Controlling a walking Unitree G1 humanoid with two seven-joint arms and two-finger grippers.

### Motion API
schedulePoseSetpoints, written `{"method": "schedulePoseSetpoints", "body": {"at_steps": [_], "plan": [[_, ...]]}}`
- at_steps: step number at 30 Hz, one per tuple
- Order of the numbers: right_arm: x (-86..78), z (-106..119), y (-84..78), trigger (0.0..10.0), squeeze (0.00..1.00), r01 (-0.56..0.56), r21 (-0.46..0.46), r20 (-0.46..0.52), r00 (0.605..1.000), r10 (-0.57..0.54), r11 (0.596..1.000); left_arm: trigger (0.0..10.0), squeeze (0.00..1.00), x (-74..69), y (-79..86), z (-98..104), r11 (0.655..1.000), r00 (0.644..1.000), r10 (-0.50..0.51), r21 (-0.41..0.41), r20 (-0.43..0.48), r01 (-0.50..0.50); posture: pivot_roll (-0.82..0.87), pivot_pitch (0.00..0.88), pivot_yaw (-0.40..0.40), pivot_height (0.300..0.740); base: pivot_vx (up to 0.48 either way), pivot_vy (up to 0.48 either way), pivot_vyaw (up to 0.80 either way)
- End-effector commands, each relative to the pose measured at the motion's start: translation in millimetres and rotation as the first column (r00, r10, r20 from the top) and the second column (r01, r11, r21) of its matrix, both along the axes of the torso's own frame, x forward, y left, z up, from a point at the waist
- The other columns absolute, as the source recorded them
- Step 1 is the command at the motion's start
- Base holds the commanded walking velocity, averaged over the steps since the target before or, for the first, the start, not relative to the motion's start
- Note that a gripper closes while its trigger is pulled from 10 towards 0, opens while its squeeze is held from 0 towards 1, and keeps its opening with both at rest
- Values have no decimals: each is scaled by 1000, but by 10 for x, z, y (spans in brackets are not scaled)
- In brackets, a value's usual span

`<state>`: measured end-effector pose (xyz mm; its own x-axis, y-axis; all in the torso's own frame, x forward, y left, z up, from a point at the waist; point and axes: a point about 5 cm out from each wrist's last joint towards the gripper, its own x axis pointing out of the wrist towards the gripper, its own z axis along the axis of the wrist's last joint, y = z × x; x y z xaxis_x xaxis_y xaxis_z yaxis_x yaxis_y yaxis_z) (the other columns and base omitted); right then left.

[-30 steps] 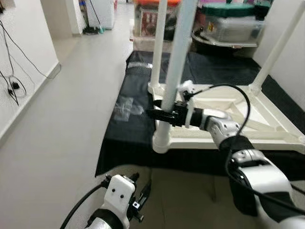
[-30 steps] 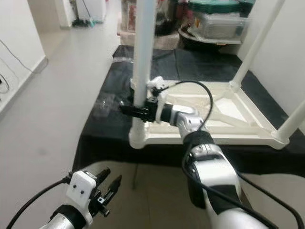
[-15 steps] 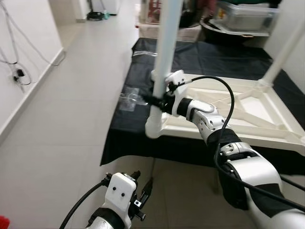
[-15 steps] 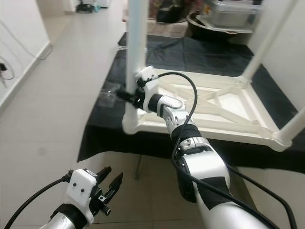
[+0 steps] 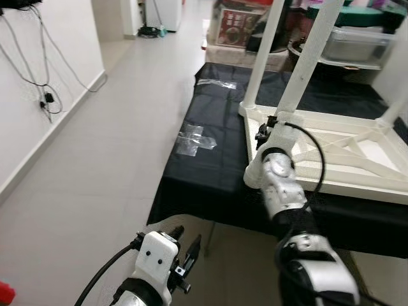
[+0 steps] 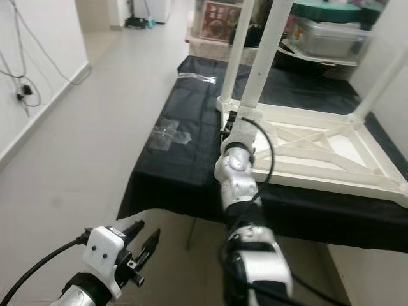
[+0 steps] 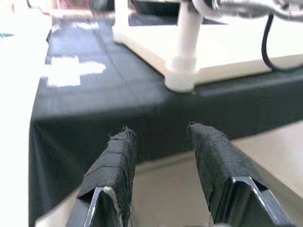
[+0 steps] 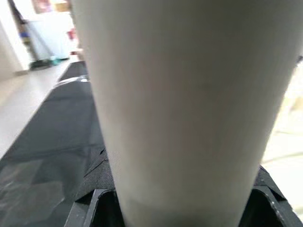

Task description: Building children table

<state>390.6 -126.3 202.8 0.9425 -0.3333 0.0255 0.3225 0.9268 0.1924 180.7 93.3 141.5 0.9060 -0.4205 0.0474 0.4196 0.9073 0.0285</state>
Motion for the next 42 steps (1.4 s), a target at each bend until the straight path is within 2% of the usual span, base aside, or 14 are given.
{"method": "schedulePoseSetpoints", "body": {"at_steps": [1,5,6,7,12,17,19,22,31,32,33,35,39,42], "plan": [[-42,-285,43,6353,0,8,75,-108,994,0,997,10000,0,-12,-1,13,1000,1000,11,4,15,-11,118,82,-95,740,0,0,0],[-27,-278,103,10000,0,-30,69,-102,994,37,997,10000,0,-16,-9,14,1000,1000,4,6,17,-4,118,82,-95,740,0,0,0],[-5,-245,176,10000,1000,-105,65,-64,992,109,992,10000,0,-23,-18,11,1000,1000,-5,6,15,5,115,74,-93,740,0,0,0],[16,-167,171,10000,20,-169,44,-7,985,170,985,10000,0,-29,-30,3,1000,1000,-15,5,9,15,112,73,-92,740,0,0,0],[46,-43,82,10000,0,-249,-3,76,966,249,968,10000,0,-37,-46,-5,1000,1000,-26,1,2,26,112,71,-91,740,0,0,0],[109,136,-115,10000,0,-607,-33,144,783,605,794,10000,0,-36,-51,-9,999,999,-34,-6,2,34,110,75,-91,740,0,0,0],[97,145,-135,10000,0,-713,-53,119,690,713,699,10000,0,-35,-53,-9,999,999,-37,-7,2,37,108,76,-89,740,0,0,0],[-37,113,-92,10000,0,-947,-49,30,316,948,318,10000,0,-28,-53,-16,999,999,-42,-11,10,42,114,80,-91,740,0,0,0],[-174,-131,246,10000,0,-995,-55,-224,-70,972,-84,10000,0,-19,-54,-21,999,999,-36,-9,13,37,126,81,-103,740,0,0,0],[-174,-131,246,10000,0,-995,-55,-224,-70,972,-84,10000,0,-19,-54,-21,999,999,-36,-9,13,37,126,81,-103,740,0,0,0],[-176,-176,294,0,0,-994,-52,-263,-80,961,-97,10000,0,-14,-53,-25,999,999,-37,-9,12,37,124,82,-102,740,0,0,0],[-142,-205,325,0,0,-996,-89,-293,-3,956,-30,10000,0,-12,-50,-31,999,999,-37,-9,11,37,122,80,-99,740,0,0,0],[35,-169,201,0,0,-918,-165,-238,392,889,360,10000,0,2,-51,-43,999,999,-38,-11,7,38,112,78,-100,740,0,0,0],[63,-154,143,0,0,-888,-155,-217,459,862,434,10000,0,5,-51,-44,999,999,-38,-12,7,38,112,78,-100,740,0,0,0]]}}
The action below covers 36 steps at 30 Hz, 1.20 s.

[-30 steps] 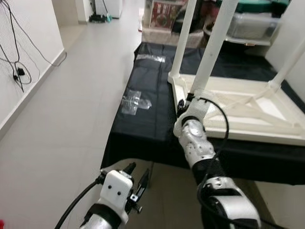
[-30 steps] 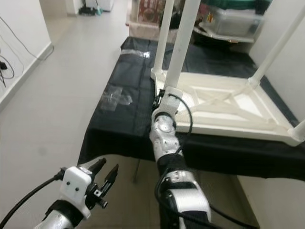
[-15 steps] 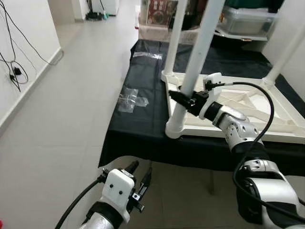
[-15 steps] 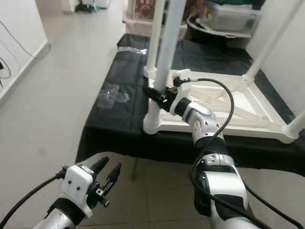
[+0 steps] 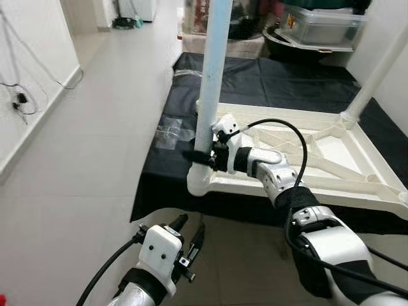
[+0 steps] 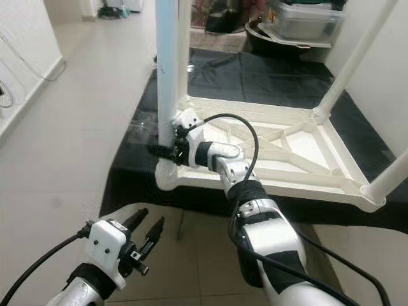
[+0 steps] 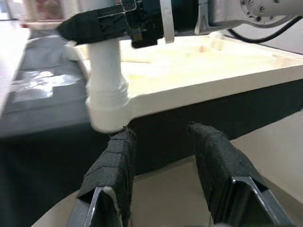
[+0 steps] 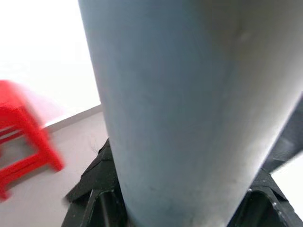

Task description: Building children table

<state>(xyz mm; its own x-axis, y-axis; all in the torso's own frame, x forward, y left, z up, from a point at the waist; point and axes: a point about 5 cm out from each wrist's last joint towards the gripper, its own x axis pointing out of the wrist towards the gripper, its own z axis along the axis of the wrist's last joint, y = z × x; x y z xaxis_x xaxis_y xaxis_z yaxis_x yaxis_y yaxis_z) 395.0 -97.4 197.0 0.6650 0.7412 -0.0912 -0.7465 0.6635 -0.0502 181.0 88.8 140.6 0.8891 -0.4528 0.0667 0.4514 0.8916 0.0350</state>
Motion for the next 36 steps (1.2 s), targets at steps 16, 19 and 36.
{"method": "schedulePoseSetpoints", "body": {"at_steps": [16,19,36], "plan": [[-340,-465,-323,0,0,945,89,-217,328,-919,316,10000,0,21,6,-47,1000,1000,-11,-1,-14,11,108,79,-81,740,0,0,0],[-346,-476,-214,0,0,940,96,-234,340,-911,326,10000,0,20,7,-46,1000,1000,-11,-1,-14,11,108,79,-81,740,0,0,0],[-64,115,-336,10000,0,273,309,-45,961,-273,911,10000,0,27,-11,-57,1000,1000,-21,-14,-21,20,94,74,-81,740,0,0,0]]}}
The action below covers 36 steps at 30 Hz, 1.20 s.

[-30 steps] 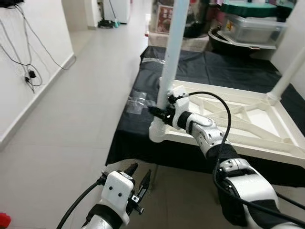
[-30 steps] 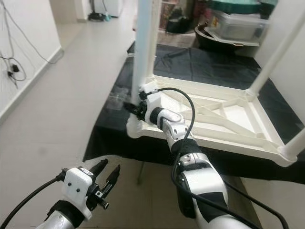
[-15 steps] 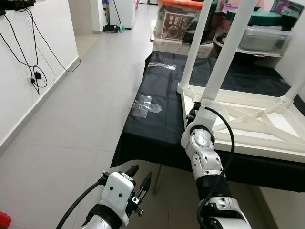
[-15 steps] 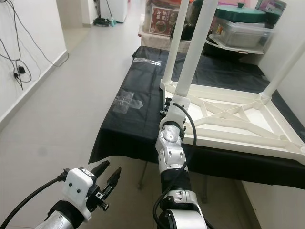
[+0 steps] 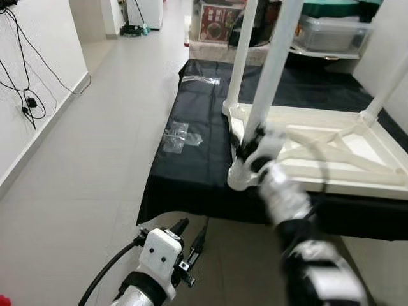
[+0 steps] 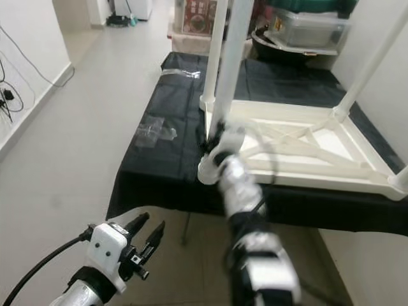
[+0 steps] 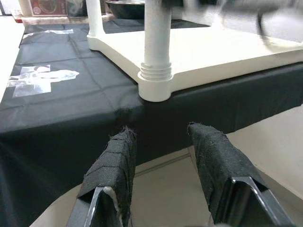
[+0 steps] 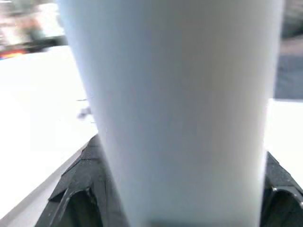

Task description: Building children table

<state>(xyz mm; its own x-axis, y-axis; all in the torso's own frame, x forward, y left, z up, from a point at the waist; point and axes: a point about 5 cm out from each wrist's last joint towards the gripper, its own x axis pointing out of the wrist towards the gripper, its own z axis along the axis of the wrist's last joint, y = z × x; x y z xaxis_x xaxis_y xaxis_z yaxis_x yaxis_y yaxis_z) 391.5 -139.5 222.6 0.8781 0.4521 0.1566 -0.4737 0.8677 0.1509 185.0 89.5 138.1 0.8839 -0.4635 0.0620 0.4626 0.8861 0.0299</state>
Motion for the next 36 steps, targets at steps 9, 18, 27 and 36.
{"method": "schedulePoseSetpoints", "body": {"at_steps": [9,18,27,36], "plan": [[-221,-199,228,10000,0,-666,-153,-147,746,649,730,10000,0,-11,-32,-44,1000,1000,-7,-9,-12,7,114,55,-103,740,0,0,0],[-244,-199,517,0,0,-807,-168,-176,590,788,566,10000,0,-38,-41,-41,1000,1000,-4,-10,-9,3,122,48,-111,740,0,0,0],[44,-206,392,0,0,-354,-221,-117,935,335,909,10000,0,-44,-40,-44,1000,1000,-6,-12,-11,6,112,50,-101,740,0,0,0],[139,-244,-228,0,0,523,-163,-97,835,-541,836,10000,0,-16,-28,-51,1000,1000,-14,-15,-17,14,99,57,-88,740,0,0,0]]}}
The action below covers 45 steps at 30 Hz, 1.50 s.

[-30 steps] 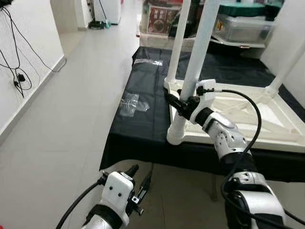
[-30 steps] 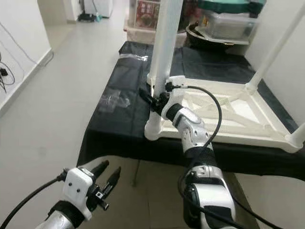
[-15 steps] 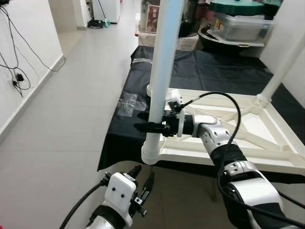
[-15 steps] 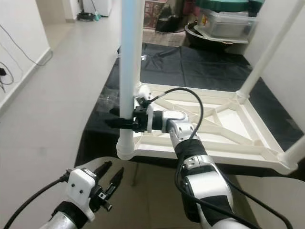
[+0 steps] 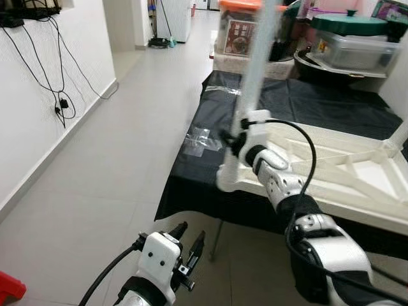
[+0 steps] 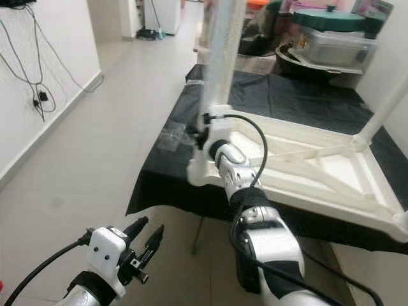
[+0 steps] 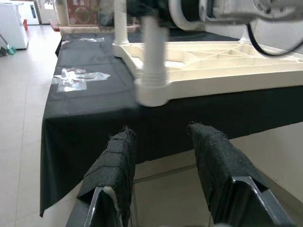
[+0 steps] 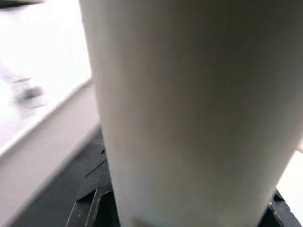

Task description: Building children table

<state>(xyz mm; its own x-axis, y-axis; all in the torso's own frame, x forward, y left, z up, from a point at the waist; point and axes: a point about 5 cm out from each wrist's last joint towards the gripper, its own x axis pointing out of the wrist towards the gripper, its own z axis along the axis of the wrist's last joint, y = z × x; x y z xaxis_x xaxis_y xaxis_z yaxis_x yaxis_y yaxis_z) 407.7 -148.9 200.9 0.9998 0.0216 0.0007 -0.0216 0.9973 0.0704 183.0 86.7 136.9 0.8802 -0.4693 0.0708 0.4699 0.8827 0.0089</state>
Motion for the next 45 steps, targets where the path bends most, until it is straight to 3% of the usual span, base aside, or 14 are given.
{"method": "schedulePoseSetpoints", "body": {"at_steps": [1,9,10,12,13,20,21,30,35,36,37,38,40,45], "plan": [[-22,-26,-134,0,0,105,-18,-5,994,-105,994,10000,0,4,0,-39,1000,1000,-6,8,-15,6,99,57,-88,740,0,0,0],[-117,-155,287,0,0,333,183,-87,943,-322,925,10000,0,13,5,-40,1000,1000,-4,18,-10,4,110,55,-91,740,0,0,0],[-109,-151,420,10000,0,292,195,-86,956,-280,936,10000,0,13,7,-40,1000,1000,-2,19,-10,3,111,56,-93,740,0,0,0],[-109,-143,506,10000,0,271,199,-86,962,-259,942,10000,0,13,8,-39,1000,1000,-1,20,-9,1,111,56,-93,740,0,0,0],[-112,-120,573,10000,1000,228,221,-59,974,-220,948,10000,0,13,7,-39,1000,1000,-1,21,-8,1,109,57,-92,740,0,0,0],[-85,-23,471,10000,1000,155,163,39,986,-163,974,10000,0,15,5,-40,1000,1000,-1,19,-10,2,108,58,-92,740,0,0,0],[-62,17,440,10000,0,74,175,72,994,-88,982,10000,0,14,2,-41,1000,1000,-2,17,-11,3,102,60,-92,740,0,0,0],[-20,87,396,10000,0,-181,151,110,980,165,972,10000,0,19,-5,-39,1000,1000,-5,14,-12,5,100,60,-89,740,0,0,0],[-41,76,421,10000,0,-575,25,27,818,574,818,10000,0,21,-11,-37,1000,1000,-8,11,-12,8,104,65,-96,740,0,0,0],[-93,45,490,10000,0,-730,2,-35,683,730,683,10000,0,14,-12,-31,1000,1000,-4,11,-11,4,113,69,-104,740,0,0,0],[-93,45,490,10000,0,-730,2,-35,683,730,683,10000,0,14,-12,-31,1000,1000,-4,11,-11,4,113,69,-104,740,0,0,0],[-154,14,560,10000,0,-831,-2,-78,554,829,556,10000,0,6,-11,-27,1000,1000,-1,11,-10,1,115,71,-105,740,0,0,0],[-200,-8,623,10000,0,-884,9,-95,465,880,468,10000,0,1,-11,-25,1000,1000,1,12,-10,-1,115,71,-105,740,0,0,0],[-257,-60,716,10000,0,-927,20,-127,369,921,374,10000,0,-9,-10,-20,1000,1000,3,11,-10,-3,114,75,-107,740,0,0,0]]}}
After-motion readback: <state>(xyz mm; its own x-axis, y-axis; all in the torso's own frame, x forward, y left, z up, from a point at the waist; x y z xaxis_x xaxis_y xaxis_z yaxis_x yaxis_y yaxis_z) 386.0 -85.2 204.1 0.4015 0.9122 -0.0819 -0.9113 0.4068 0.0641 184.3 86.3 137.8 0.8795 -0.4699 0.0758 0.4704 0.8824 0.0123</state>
